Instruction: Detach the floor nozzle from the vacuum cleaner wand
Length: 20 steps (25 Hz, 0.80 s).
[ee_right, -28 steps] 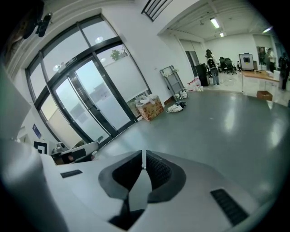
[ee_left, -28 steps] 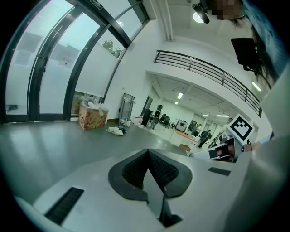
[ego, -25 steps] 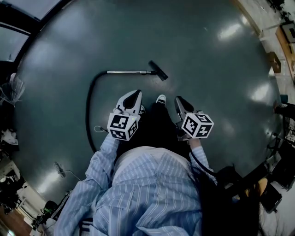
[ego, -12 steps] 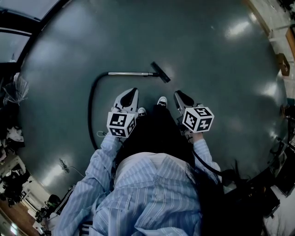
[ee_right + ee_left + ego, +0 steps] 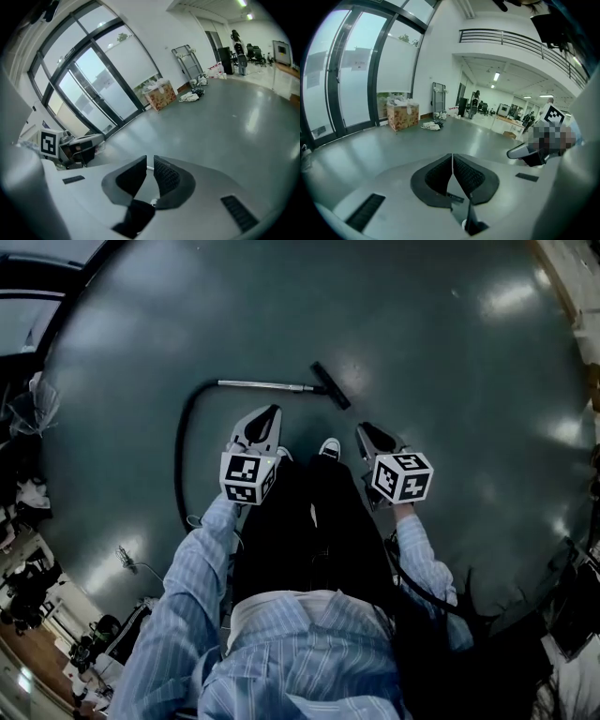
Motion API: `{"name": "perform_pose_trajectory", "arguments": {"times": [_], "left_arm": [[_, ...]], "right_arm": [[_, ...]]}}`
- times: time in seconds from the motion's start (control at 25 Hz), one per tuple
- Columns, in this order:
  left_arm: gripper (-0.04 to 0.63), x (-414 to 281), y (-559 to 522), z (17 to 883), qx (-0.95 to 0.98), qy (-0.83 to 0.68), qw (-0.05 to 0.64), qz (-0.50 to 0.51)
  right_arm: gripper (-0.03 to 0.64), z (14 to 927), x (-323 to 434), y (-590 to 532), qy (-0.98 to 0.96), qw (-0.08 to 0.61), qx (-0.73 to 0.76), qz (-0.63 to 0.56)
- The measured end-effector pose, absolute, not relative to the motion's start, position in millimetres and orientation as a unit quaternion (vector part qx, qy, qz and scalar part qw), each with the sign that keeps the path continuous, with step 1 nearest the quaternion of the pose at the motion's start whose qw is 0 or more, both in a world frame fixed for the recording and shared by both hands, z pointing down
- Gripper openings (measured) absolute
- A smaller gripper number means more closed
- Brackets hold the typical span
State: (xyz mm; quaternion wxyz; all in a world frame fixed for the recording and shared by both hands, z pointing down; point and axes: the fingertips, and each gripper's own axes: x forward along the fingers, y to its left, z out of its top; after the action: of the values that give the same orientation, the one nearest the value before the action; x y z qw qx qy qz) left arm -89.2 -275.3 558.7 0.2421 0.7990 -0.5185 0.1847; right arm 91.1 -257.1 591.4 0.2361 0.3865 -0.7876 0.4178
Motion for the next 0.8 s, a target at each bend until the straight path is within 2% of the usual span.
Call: {"name": "perform_pose_trajectory", "arguments": {"times": [0.16,0.36,0.56,0.8], "left_arm": [[0.008,-83.3,-290.1,607.1,0.798,-0.496,0.268,0.215],[0.008,-75.8,-312.4,663.4,0.811,-0.455,0.268,0.251],[0.008,-68.0,-331.7,736.8,0.814,-0.419,0.3,0.269],[0.008,-66.4,-341.3,832.7,0.813,-0.378,0.328,0.297]], "right_arm": [[0.031,643.3,98.0,-269.4,-0.777,0.267,0.387,0.419],[0.034,708.1,96.0,-280.7,-0.765,0.292,0.382,0.427],[0.103,786.3,94.5,-285.4,-0.751,0.321,0.375,0.439],[0.135,880.8,93.8,-302.2,-0.736,0.364,0.377,0.428]]}}
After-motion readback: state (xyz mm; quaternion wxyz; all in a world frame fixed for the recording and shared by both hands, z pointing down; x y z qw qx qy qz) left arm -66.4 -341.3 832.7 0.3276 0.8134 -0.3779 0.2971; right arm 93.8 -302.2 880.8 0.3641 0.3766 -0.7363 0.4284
